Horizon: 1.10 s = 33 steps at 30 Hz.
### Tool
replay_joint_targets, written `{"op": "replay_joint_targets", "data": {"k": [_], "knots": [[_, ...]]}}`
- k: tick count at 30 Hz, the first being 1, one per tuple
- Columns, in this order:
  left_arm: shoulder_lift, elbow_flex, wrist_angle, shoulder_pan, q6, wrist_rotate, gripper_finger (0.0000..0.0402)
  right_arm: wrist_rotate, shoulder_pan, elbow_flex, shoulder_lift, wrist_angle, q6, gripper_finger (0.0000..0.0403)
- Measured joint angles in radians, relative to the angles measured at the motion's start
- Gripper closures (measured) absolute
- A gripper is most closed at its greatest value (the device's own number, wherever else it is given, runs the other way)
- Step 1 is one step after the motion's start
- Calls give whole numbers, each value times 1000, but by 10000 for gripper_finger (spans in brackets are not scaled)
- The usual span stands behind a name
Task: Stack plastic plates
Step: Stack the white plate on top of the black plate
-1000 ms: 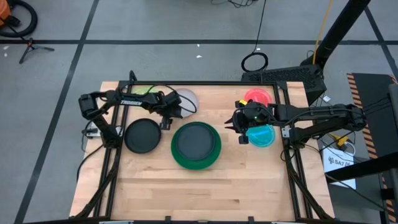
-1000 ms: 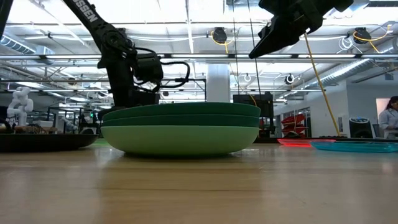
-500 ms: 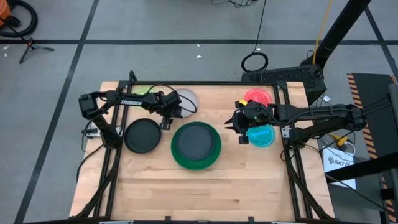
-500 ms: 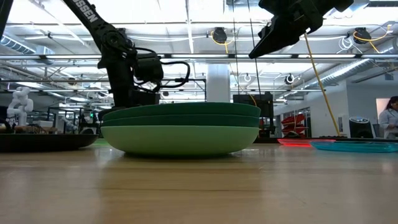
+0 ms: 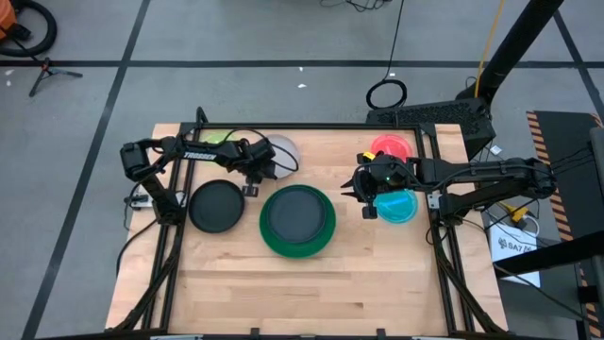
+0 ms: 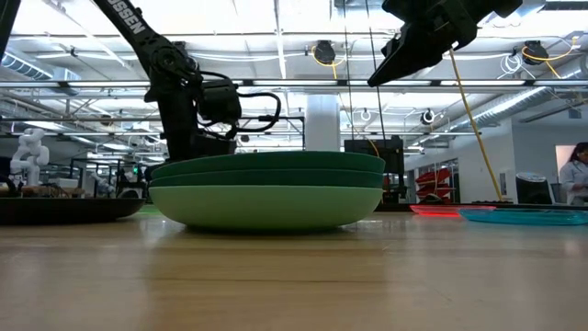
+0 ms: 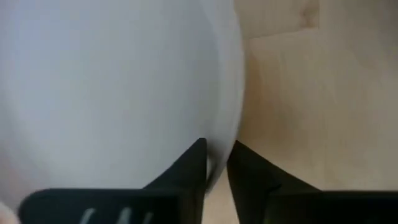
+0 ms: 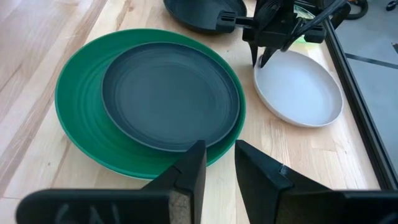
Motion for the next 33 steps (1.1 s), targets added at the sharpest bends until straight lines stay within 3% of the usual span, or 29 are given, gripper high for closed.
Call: {"op": "replay_joint_targets", "data": {"k": [6, 17, 28, 33], "knots": [[0, 0, -6, -7, -4, -26, 390, 0, 0, 0, 0, 0, 0, 321], [-25, 0, -36, -76, -24, -71, 391, 0, 0, 0, 0, 0, 0, 321], [-184, -1, -88, -117, -84, -137, 391, 0, 0, 0, 0, 0, 0, 321], [-235, 0, -92, -187, -162, -141, 391, 0, 0, 0, 0, 0, 0, 321]]}}
